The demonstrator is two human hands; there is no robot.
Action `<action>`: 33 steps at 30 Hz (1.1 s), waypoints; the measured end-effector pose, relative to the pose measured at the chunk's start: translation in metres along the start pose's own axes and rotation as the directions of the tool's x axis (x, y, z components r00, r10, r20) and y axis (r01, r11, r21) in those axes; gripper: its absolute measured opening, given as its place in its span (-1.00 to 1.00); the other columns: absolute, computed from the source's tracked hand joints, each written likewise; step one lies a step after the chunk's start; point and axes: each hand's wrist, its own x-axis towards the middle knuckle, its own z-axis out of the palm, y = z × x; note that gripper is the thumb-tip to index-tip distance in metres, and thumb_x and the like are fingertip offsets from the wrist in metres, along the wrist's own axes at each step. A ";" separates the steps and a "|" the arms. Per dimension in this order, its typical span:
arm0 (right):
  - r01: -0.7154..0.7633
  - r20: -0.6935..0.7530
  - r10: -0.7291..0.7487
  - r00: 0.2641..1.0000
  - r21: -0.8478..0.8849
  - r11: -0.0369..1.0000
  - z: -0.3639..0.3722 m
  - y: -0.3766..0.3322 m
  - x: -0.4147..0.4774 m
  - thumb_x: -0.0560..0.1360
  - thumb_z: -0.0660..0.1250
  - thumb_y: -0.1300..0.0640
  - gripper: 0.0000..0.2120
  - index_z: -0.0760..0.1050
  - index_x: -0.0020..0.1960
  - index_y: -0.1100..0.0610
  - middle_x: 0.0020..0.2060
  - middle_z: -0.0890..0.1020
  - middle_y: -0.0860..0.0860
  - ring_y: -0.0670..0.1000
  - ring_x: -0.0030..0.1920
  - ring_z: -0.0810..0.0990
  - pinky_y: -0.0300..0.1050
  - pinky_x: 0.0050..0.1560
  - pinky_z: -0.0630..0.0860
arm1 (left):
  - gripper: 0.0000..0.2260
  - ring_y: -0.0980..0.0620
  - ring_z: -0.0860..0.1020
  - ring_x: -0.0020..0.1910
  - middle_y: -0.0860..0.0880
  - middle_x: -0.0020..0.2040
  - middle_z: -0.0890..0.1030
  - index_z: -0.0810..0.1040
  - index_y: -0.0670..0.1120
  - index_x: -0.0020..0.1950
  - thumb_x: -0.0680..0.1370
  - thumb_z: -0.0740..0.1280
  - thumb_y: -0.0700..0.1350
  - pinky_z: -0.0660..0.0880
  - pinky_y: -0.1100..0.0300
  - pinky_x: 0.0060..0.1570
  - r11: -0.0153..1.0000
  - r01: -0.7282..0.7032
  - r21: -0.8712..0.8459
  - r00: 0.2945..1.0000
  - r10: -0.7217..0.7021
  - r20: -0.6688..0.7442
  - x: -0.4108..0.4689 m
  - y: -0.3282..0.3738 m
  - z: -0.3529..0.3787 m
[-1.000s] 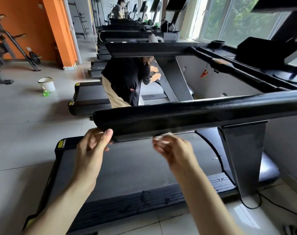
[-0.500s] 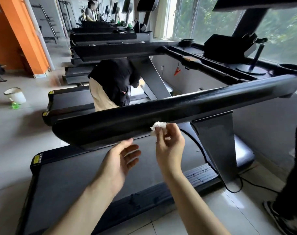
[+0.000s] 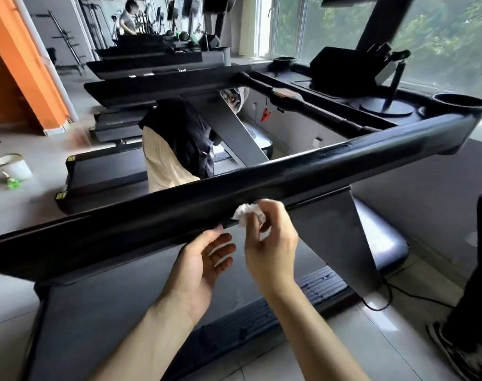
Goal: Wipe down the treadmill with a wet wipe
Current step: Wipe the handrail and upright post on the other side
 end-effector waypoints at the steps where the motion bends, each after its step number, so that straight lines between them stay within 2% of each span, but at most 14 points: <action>1: -0.003 -0.038 0.004 0.999 0.018 1.000 -0.004 0.009 0.011 0.55 0.35 0.38 -0.71 0.42 0.00 -0.01 -0.16 0.59 -0.03 -0.03 -0.16 0.58 -0.15 -0.11 0.51 | -0.78 0.02 0.65 -0.17 -0.06 -0.10 0.71 0.65 -0.02 -0.06 0.33 0.44 -0.03 0.47 0.13 -0.09 1.000 -0.007 0.002 1.000 0.007 -0.001 0.001 -0.002 0.004; 4: -0.154 -0.290 0.181 0.940 0.116 0.981 -0.021 0.028 0.055 0.60 0.32 0.29 -0.87 0.44 -0.02 0.09 -0.21 0.60 -0.01 -0.06 -0.16 0.60 -0.04 -0.09 0.53 | -0.79 0.04 0.65 -0.19 -0.04 -0.12 0.70 0.64 -0.01 -0.05 0.34 0.44 -0.03 0.46 0.13 -0.12 0.999 -0.026 0.022 1.000 0.026 -0.007 0.006 -0.007 0.014; 6: -0.158 -0.350 0.179 0.919 0.090 0.983 -0.020 0.026 0.058 0.61 0.33 0.29 -0.85 0.44 -0.03 0.07 -0.23 0.55 -0.03 -0.10 -0.21 0.53 -0.07 -0.11 0.50 | -0.89 0.05 0.65 -0.21 -0.04 -0.13 0.69 0.63 -0.03 -0.06 0.44 0.42 -0.08 0.46 0.12 -0.10 0.999 -0.029 0.028 0.999 0.030 -0.014 0.013 -0.013 0.019; 8: 0.072 -0.191 -0.059 0.980 0.062 0.995 -0.007 0.013 0.042 0.59 0.32 0.35 -0.80 0.45 -0.01 0.05 -0.20 0.55 0.01 0.00 -0.22 0.51 -0.11 -0.15 0.48 | -0.94 0.05 0.65 -0.20 -0.06 -0.10 0.68 0.63 -0.06 -0.03 0.54 0.37 -0.16 0.47 0.12 -0.06 1.000 -0.013 0.009 1.000 0.013 -0.005 0.022 -0.019 0.024; 10: 0.357 0.040 -0.359 0.932 0.052 0.933 0.003 0.009 0.029 0.53 0.33 0.42 -0.76 0.46 0.02 0.10 -0.21 0.55 0.08 0.11 -0.23 0.49 -0.04 -0.18 0.47 | -0.85 0.06 0.65 -0.10 -0.03 -0.04 0.68 0.64 -0.06 0.10 0.56 0.36 -0.14 0.48 0.11 0.03 0.999 -0.007 -0.042 0.999 0.009 0.037 0.029 -0.025 0.032; 13: 0.483 0.191 -0.466 0.864 -0.047 0.875 -0.012 0.034 0.046 0.49 0.34 0.43 -0.90 0.56 -0.02 0.30 -0.25 0.51 0.16 0.18 -0.26 0.45 0.11 -0.24 0.42 | -0.80 0.03 0.64 -0.11 -0.06 -0.04 0.68 0.59 -0.10 0.24 0.63 0.29 -0.15 0.50 0.09 -0.04 0.991 -0.060 0.123 0.998 0.059 0.007 0.037 -0.035 0.043; 16: 0.279 0.065 -0.272 0.960 -0.169 0.945 -0.051 0.088 0.061 0.59 0.24 0.32 -0.93 0.50 -0.03 0.28 -0.18 0.51 0.13 0.17 -0.20 0.47 0.02 -0.16 0.43 | -0.81 -0.02 0.68 -0.09 -0.10 0.01 0.71 0.63 -0.12 0.16 0.58 0.41 -0.08 0.49 0.09 -0.09 0.953 -0.138 0.268 0.990 0.144 -0.002 0.042 -0.049 0.056; 18: 0.051 -0.089 -0.070 0.994 -0.203 0.978 -0.076 0.127 0.071 0.63 0.15 0.20 -0.85 0.46 0.01 0.24 -0.14 0.52 0.06 0.12 -0.17 0.49 -0.05 -0.12 0.42 | -0.66 -0.06 0.69 0.00 -0.10 0.03 0.72 0.64 -0.12 0.12 0.46 0.50 0.06 0.51 0.08 -0.07 0.925 -0.174 0.339 0.982 0.188 -0.011 0.043 -0.056 0.065; 23: -0.241 -0.280 0.224 0.934 -0.027 0.970 -0.071 0.138 0.074 0.65 0.08 0.24 -0.87 0.36 -0.01 0.09 -0.21 0.49 -0.06 -0.08 -0.23 0.44 -0.18 -0.14 0.38 | -0.66 -0.08 0.69 0.04 -0.05 -0.07 0.72 0.62 -0.15 0.08 0.39 0.45 0.02 0.54 0.05 0.01 0.853 -0.251 0.457 0.960 0.280 0.005 0.051 -0.069 0.077; 25: -0.203 -0.239 0.211 0.948 0.061 0.977 -0.063 0.126 0.059 0.66 0.09 0.23 -0.82 0.33 0.02 -0.04 -0.18 0.55 0.02 -0.01 -0.20 0.54 -0.13 -0.10 0.48 | -0.69 -0.07 0.68 0.04 -0.05 -0.09 0.72 0.65 -0.16 0.02 0.38 0.43 0.00 0.56 0.04 0.03 0.826 -0.264 0.499 0.953 0.304 0.001 0.058 -0.071 0.079; 27: -0.104 -0.085 0.113 0.990 0.104 0.989 -0.061 0.124 0.043 0.63 0.13 0.29 -0.74 0.35 0.02 -0.09 -0.14 0.58 0.02 0.02 -0.14 0.59 -0.12 -0.04 0.52 | -0.71 -0.07 0.68 0.04 -0.09 -0.09 0.72 0.67 -0.18 -0.04 0.39 0.44 0.01 0.59 0.01 0.07 0.805 -0.270 0.529 0.949 0.315 0.005 0.062 -0.072 0.083; 30: -0.033 0.084 0.034 0.996 -0.018 0.999 -0.065 0.147 0.026 0.58 0.19 0.24 -0.84 0.40 -0.04 -0.02 -0.13 0.58 -0.07 0.00 -0.15 0.57 -0.07 -0.10 0.54 | -0.75 -0.02 0.68 -0.04 -0.10 -0.14 0.71 0.67 -0.13 -0.17 0.39 0.47 0.05 0.57 -0.02 0.09 0.783 -0.284 0.553 0.941 0.339 0.002 0.068 -0.077 0.086; 32: -0.257 -0.031 0.256 0.966 -0.056 0.965 -0.073 0.173 0.024 0.57 0.23 0.17 -0.87 0.39 -0.11 -0.04 -0.17 0.61 -0.15 -0.01 -0.17 0.60 -0.08 -0.11 0.54 | -0.74 0.06 0.66 -0.13 -0.02 -0.20 0.68 0.66 -0.07 -0.21 0.36 0.50 0.11 0.54 0.04 0.09 0.776 -0.292 0.560 0.934 0.356 -0.007 0.068 -0.080 0.087; 33: -0.418 -0.113 0.412 0.904 -0.033 0.908 -0.079 0.187 0.025 0.57 0.25 0.17 -0.87 0.41 -0.12 -0.01 -0.18 0.63 -0.19 -0.01 -0.15 0.63 -0.13 -0.09 0.54 | -0.67 0.07 0.65 -0.13 0.00 -0.21 0.67 0.64 -0.10 -0.19 0.35 0.51 0.16 0.54 0.04 0.10 0.767 -0.300 0.567 0.931 0.366 -0.003 0.069 -0.082 0.086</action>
